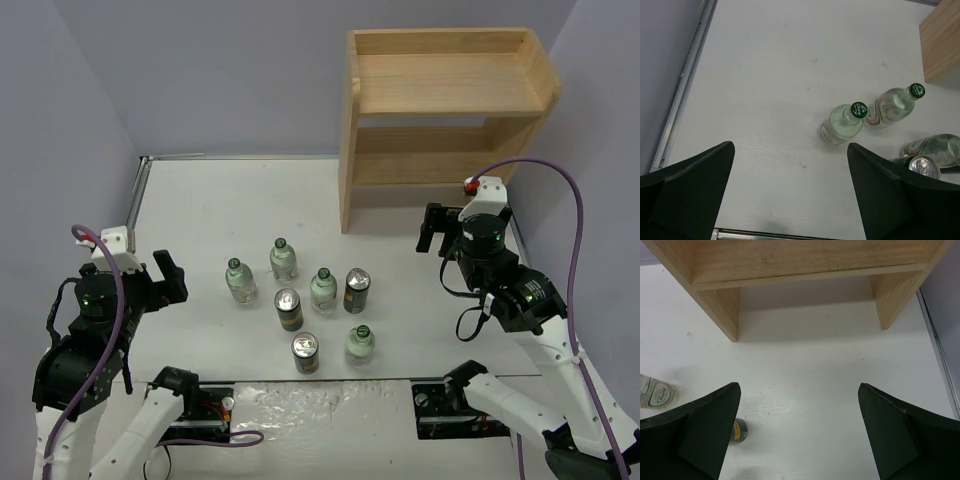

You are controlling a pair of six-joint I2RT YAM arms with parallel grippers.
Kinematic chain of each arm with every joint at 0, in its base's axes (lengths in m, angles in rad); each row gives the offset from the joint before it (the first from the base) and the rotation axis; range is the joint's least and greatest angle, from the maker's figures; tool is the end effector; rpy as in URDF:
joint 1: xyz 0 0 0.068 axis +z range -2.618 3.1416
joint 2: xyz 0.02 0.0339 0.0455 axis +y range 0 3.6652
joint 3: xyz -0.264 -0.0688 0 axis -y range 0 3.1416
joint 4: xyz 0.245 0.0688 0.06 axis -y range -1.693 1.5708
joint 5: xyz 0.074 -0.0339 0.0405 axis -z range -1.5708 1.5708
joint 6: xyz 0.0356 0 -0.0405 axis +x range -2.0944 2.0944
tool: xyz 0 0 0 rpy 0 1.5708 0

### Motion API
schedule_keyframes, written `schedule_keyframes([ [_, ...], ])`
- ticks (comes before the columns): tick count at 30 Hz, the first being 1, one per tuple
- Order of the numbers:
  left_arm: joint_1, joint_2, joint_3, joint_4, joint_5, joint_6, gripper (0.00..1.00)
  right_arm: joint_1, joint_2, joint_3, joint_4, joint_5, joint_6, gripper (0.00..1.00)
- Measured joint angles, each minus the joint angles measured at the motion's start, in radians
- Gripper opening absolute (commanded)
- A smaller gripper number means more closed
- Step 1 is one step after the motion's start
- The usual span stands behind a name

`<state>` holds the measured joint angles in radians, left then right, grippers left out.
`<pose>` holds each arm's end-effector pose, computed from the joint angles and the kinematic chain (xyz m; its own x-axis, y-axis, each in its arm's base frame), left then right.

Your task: Place and organize the beverage onto the shelf

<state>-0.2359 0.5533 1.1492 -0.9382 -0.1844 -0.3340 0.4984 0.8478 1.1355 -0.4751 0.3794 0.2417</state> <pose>0.0668 -0.0093 0.4028 -0.3286 -0.2525 -0.9101 -0.0486 0.9669 -0.2507 0.1542 0.0689 0.4186 -0.1887 0.1504 -0.9704 -0.0816 0.9824 0.1682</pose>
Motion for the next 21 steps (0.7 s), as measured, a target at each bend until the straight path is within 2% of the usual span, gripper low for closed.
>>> schedule_keyframes([
  [9, 0.0, 0.037, 0.017, 0.0, 0.058, 0.004, 0.94, 0.0, 0.0, 0.0, 0.004, -0.011, -0.001, 1.0],
  [14, -0.008, 0.213, 0.048, 0.014, 0.101, -0.018, 0.94, 0.0, 0.01, 0.0, 0.035, -0.1, -0.012, 1.0],
  [16, -0.056, 0.309, 0.05, 0.03, 0.084, -0.047, 0.94, 0.0, 0.025, 0.0, 0.05, -0.138, -0.016, 1.0],
  [21, -0.282, 0.534, 0.05, 0.07, -0.037, -0.121, 0.94, 0.0, 0.074, -0.001, 0.065, -0.212, -0.032, 1.0],
])
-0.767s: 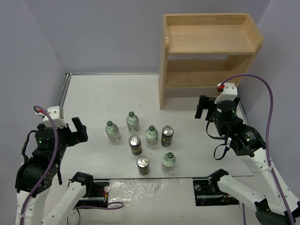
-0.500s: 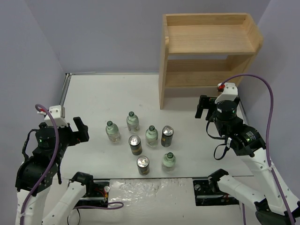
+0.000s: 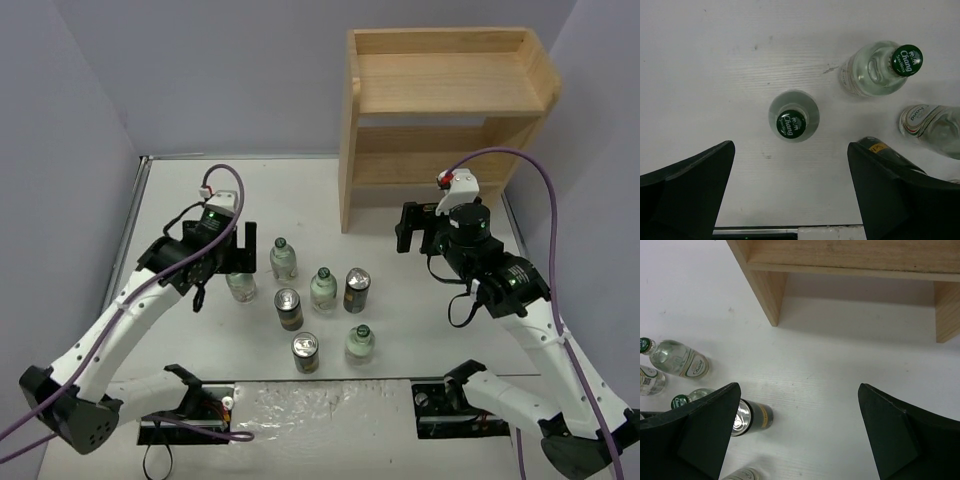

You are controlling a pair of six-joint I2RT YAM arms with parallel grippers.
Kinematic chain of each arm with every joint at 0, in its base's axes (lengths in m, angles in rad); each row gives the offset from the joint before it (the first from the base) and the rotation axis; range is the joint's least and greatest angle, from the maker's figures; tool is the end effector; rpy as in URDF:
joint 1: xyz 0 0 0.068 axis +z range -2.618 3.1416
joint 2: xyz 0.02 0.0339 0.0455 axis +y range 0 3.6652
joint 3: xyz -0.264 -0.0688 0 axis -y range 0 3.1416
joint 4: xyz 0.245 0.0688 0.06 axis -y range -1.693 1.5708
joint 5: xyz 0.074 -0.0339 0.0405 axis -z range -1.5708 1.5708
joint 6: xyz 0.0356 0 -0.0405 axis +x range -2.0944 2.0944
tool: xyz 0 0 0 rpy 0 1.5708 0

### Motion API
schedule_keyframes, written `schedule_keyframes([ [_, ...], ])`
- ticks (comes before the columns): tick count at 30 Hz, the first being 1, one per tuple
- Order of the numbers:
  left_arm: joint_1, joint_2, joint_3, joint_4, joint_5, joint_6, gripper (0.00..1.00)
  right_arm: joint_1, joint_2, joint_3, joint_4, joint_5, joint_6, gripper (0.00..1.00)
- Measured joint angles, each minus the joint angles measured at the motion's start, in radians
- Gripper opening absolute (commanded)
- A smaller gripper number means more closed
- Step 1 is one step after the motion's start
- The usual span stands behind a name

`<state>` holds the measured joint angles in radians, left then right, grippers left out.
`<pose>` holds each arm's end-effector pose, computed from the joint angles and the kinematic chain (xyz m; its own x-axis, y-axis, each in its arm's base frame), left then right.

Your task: Place and organize the beverage onto the shelf

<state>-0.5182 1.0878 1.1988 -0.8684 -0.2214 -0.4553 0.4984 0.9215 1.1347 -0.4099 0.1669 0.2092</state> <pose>0.1891 -0.0988 0.3594 -0.6876 -0.1018 -0.7189 0.0471 0.9818 -0.1840 0.1733 0.0876 0.4129 -0.2361 0.1047 -0.9661 -0.2855 0.9428 0.1719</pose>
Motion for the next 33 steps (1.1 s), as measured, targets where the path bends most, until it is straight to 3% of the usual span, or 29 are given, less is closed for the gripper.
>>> schedule_keyframes([
  [7, -0.043, 0.074, -0.024, 0.057, -0.135, -0.105, 1.0, 0.0, -0.008, -0.015, 0.003, -0.053, -0.006, 1.0],
  [9, -0.043, 0.075, -0.048, 0.083, -0.158, -0.128, 0.88, 0.001, -0.021, -0.019, 0.003, -0.063, -0.006, 1.0],
  [12, -0.043, 0.091, -0.08, 0.109, -0.172, -0.154, 0.85, 0.001, -0.035, -0.021, 0.006, -0.072, -0.007, 1.0],
  [15, -0.043, 0.11, -0.111, 0.136, -0.172, -0.172, 0.76, 0.001, -0.037, -0.021, 0.01, -0.08, -0.007, 1.0],
  [17, -0.043, 0.111, -0.138, 0.154, -0.171, -0.181, 0.63, 0.001, -0.037, -0.023, 0.01, -0.084, -0.009, 1.0],
  [22, -0.043, 0.111, -0.175, 0.18, -0.168, -0.193, 0.51, 0.001, -0.036, -0.029, 0.014, -0.094, -0.009, 1.0],
  [25, -0.043, 0.114, -0.195, 0.207, -0.159, -0.204, 0.33, 0.001, -0.032, -0.031, 0.018, -0.098, -0.009, 1.0],
  [26, -0.044, 0.117, -0.196, 0.212, -0.16, -0.204, 0.19, 0.001, -0.032, -0.031, 0.018, -0.099, -0.009, 1.0],
  [29, -0.043, 0.114, -0.197, 0.233, -0.161, -0.212, 0.03, 0.001, -0.03, -0.031, 0.019, -0.105, -0.009, 1.0],
  [33, -0.044, 0.104, -0.197, 0.222, -0.16, -0.214, 0.03, 0.001, -0.025, -0.031, 0.025, -0.109, -0.008, 1.0],
])
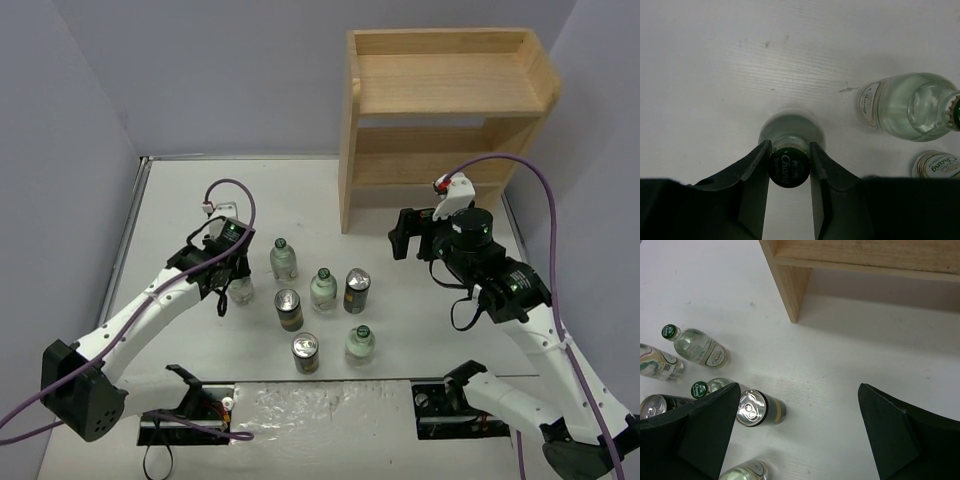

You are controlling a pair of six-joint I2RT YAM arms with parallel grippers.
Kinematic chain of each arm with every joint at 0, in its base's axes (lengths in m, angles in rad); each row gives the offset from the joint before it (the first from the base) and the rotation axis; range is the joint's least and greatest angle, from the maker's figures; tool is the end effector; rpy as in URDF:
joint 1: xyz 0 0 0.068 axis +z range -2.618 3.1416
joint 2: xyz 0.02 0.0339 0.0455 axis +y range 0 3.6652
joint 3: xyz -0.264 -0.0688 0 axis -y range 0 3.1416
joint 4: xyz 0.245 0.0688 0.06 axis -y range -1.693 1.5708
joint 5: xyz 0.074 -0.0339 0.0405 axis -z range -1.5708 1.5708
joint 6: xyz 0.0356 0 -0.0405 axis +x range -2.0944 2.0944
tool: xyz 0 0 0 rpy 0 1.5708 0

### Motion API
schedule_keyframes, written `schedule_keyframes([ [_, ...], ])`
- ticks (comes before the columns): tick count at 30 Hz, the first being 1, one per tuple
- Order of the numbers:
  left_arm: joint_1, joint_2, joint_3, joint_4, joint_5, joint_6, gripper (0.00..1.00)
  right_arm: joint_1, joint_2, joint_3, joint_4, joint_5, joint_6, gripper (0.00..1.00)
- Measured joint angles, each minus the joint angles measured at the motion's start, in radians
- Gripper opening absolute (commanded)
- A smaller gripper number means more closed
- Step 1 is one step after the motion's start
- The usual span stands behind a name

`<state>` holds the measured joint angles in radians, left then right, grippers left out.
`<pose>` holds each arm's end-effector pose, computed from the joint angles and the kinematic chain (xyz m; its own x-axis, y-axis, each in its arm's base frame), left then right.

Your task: Place and organize the beverage onto the shelf

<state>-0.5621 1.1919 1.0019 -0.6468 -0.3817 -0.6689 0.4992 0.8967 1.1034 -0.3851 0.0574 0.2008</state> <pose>0.2152 -0.1199 0.2919 -0.6687 -0.2590 -0.6970 -0.1672 0.9658 -0.1984 0.1682 0.0894 0.4093 -0.2381 0.0970 -0.9664 -0.3887 0.9023 0.1863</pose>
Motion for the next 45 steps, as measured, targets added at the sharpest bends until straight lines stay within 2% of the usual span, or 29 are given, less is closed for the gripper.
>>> schedule_keyframes([
  [6, -0.011, -0.058, 0.021, -0.138, 0.002, 0.04, 0.02, 0.0, 0.013, -0.016, 0.048, -0.075, 0.003, 1.0],
  [12, -0.017, -0.124, 0.189, -0.287, 0.033, 0.104, 0.02, 0.01, 0.035, -0.083, 0.218, -0.352, 0.021, 0.99],
  [17, -0.024, -0.17, 0.349, -0.367, 0.094, 0.158, 0.03, 0.132, 0.061, -0.15, 0.465, -0.561, 0.068, 0.98],
  [22, -0.027, -0.155, 0.544, -0.499, 0.18, 0.23, 0.02, 0.41, 0.148, -0.147, 0.618, -0.52, -0.012, 0.95],
  [23, -0.028, -0.145, 0.591, -0.523, 0.193, 0.248, 0.02, 0.459, 0.176, -0.143, 0.638, -0.501, -0.032, 0.91],
  [26, -0.028, -0.119, 0.709, -0.576, 0.229, 0.288, 0.03, 0.542, 0.266, -0.122, 0.693, -0.443, -0.087, 0.88],
  [31, -0.028, -0.105, 0.786, -0.594, 0.312, 0.326, 0.03, 0.593, 0.386, -0.11, 0.795, -0.351, -0.14, 0.88],
  [40, -0.034, -0.055, 0.818, -0.62, 0.466, 0.349, 0.02, 0.629, 0.515, -0.016, 0.863, -0.326, -0.213, 0.88],
  [45, -0.034, -0.019, 0.876, -0.645, 0.5, 0.379, 0.03, 0.633, 0.538, -0.004, 0.874, -0.328, -0.241, 0.77],
])
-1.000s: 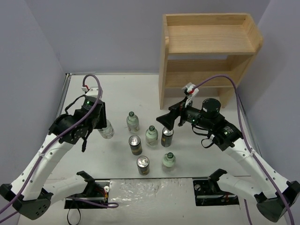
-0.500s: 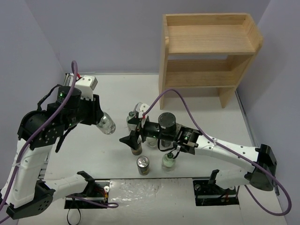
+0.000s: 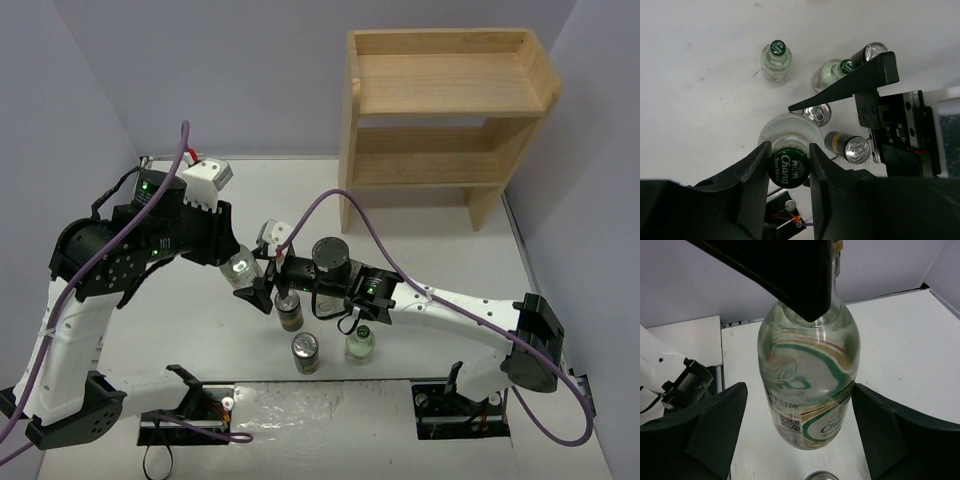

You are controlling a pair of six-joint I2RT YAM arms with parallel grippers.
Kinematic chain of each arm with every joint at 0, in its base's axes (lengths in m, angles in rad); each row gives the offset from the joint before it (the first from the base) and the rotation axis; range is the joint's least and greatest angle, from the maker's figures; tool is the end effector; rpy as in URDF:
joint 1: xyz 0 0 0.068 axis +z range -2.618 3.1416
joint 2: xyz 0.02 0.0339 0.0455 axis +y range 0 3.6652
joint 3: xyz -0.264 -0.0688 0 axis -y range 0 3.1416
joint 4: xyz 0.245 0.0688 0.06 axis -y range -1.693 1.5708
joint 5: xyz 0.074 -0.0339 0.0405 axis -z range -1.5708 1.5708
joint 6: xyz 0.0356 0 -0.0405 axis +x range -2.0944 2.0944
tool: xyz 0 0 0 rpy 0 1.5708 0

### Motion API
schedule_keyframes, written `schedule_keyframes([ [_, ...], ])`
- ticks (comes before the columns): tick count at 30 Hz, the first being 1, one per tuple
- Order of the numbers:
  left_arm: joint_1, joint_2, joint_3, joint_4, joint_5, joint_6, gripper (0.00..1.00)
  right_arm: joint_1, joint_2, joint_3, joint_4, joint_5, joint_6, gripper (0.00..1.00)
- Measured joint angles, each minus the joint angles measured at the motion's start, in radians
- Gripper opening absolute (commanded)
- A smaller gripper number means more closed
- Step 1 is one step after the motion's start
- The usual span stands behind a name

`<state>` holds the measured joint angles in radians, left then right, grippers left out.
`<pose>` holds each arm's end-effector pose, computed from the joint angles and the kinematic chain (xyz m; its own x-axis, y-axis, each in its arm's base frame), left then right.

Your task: Place and organize the beverage onto the shelf

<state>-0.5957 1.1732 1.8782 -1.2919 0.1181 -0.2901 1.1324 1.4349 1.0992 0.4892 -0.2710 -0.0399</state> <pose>0.1272 -0.0913 0.5008 -0.6219 0.0784 -0.7792 0.4806 0.8238 -0.3007 0.1367 0.3140 0.3676 0.1041 0.1316 -0.9858 -0.9813 0.1749 -0.0803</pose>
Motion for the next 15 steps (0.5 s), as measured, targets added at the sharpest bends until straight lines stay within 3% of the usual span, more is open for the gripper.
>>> schedule_keyframes([
  [7, -0.01, 0.044, 0.067, -0.036, 0.041, 0.04, 0.03, 0.0, 0.005, 0.006, 0.002, 0.002, -0.026, 0.77],
  [9, -0.016, 0.055, 0.07, -0.037, 0.045, 0.048, 0.02, 0.0, 0.006, 0.008, 0.0, 0.005, -0.035, 0.69],
  [11, -0.019, 0.063, 0.071, -0.042, 0.05, 0.052, 0.03, -0.001, 0.009, 0.011, 0.0, 0.014, -0.048, 0.43],
  [13, -0.021, 0.071, 0.08, -0.058, 0.049, 0.06, 0.03, -0.003, 0.015, 0.016, -0.007, 0.018, -0.04, 0.24],
  [14, -0.021, 0.077, 0.087, -0.062, 0.048, 0.063, 0.02, -0.003, 0.018, 0.019, -0.007, 0.018, -0.045, 0.0],
  [15, -0.021, 0.084, 0.095, -0.067, 0.048, 0.067, 0.03, -0.003, 0.019, 0.021, -0.008, 0.017, -0.047, 0.0],
])
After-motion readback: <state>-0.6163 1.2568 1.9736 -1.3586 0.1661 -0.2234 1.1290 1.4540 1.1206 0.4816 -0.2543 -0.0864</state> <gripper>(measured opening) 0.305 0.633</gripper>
